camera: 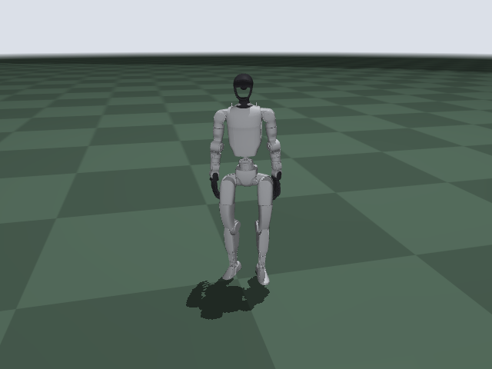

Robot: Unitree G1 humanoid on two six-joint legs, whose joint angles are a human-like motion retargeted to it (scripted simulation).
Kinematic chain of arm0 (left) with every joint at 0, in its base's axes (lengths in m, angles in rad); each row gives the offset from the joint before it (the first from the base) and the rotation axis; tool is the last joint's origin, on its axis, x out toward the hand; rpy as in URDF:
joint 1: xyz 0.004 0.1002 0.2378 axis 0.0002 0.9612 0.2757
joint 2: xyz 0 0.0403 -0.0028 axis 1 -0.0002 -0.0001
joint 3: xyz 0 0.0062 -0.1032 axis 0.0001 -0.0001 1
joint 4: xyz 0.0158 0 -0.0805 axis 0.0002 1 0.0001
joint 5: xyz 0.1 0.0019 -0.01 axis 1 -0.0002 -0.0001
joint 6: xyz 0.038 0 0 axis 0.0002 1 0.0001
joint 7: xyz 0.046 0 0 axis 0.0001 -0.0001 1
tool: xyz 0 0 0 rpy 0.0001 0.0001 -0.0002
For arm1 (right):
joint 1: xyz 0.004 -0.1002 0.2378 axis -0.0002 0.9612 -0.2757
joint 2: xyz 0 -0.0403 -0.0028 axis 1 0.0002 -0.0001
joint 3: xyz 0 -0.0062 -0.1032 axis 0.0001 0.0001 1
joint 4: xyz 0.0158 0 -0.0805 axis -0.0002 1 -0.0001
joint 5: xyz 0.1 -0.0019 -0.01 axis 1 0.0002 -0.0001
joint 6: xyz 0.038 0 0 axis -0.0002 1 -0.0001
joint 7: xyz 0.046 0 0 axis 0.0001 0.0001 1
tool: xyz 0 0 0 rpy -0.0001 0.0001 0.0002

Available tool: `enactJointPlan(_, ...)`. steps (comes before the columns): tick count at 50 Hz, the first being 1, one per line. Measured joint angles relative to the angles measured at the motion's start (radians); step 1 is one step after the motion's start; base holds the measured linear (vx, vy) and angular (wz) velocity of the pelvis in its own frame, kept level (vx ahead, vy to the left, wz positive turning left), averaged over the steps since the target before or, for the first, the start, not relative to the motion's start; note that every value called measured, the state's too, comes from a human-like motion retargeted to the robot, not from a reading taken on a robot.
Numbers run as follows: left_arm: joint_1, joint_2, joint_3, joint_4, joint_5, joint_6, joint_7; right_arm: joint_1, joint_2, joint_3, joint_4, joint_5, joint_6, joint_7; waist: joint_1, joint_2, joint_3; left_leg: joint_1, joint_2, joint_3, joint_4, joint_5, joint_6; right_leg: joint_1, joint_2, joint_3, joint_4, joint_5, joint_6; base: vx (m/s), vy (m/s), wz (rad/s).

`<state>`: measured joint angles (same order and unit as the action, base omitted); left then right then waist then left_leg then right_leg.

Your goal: Upper body actions

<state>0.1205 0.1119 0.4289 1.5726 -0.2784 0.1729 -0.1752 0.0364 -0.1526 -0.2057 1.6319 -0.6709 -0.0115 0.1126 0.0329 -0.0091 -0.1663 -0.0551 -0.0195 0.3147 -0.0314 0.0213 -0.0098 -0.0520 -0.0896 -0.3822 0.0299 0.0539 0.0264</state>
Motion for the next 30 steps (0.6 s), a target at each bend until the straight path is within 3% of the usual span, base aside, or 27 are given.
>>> enactJointPlan(30,0.003,0.000,-0.001,-0.001,0.000,0.002,-0.004,0.003,-0.001,0.001,0.000,-0.001,-0.005,-0.002,0.002,0.000,0.006,0.000,0.000,-0.003,0.000,0.003,0.000,0.001,0.000,0.000,0.000,0.000,0.000,0.00,0.00,0.00)
